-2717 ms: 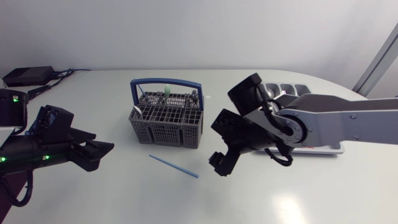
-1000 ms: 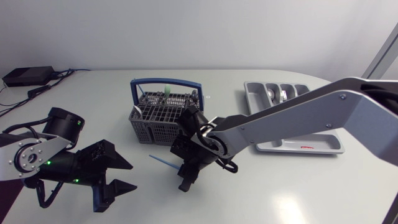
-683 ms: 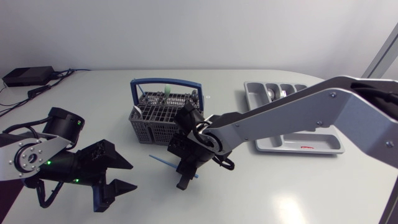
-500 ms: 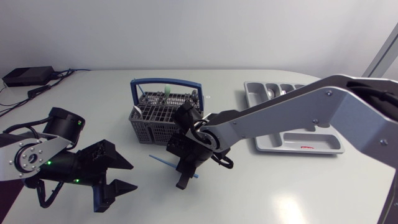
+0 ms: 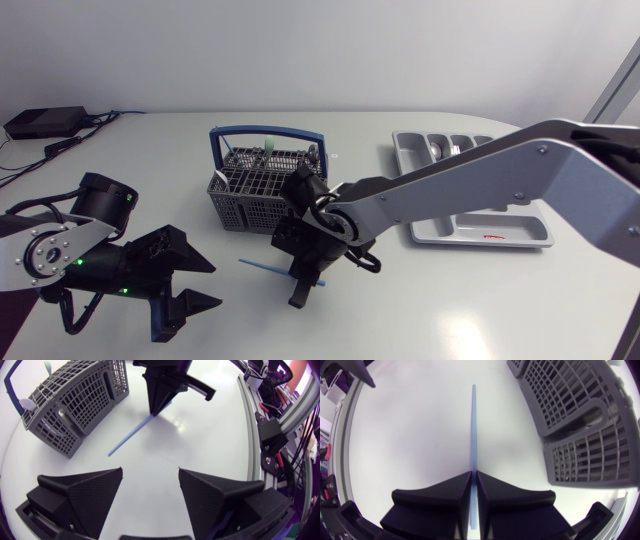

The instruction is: Unload the cutlery basket into the drawer organizer.

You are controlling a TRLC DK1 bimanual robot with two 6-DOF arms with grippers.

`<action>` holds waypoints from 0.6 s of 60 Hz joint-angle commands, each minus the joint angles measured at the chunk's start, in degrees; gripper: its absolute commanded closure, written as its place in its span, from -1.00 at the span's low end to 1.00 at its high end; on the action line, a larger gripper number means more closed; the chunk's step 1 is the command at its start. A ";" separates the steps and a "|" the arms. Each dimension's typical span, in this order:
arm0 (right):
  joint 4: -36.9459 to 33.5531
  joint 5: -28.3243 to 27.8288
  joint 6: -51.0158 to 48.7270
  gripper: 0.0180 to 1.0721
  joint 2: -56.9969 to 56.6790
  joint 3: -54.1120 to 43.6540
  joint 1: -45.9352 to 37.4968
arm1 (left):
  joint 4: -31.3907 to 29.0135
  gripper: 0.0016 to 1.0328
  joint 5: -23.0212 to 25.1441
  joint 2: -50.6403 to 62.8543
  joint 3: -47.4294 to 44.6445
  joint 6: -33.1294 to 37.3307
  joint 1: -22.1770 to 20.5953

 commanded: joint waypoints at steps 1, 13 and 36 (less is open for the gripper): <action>-3.53 0.71 -0.82 0.89 -2.18 -4.96 -0.40 | -0.02 -0.77 0.66 -0.92 -1.24 1.40 -0.34; -6.79 -0.17 -1.17 0.89 -13.52 -11.47 -1.46 | -0.28 -0.77 0.66 -2.06 -1.06 1.40 0.36; -14.61 -0.96 -0.82 0.89 -34.97 -20.17 -8.93 | -0.54 -0.77 0.66 -3.55 -1.24 1.40 1.24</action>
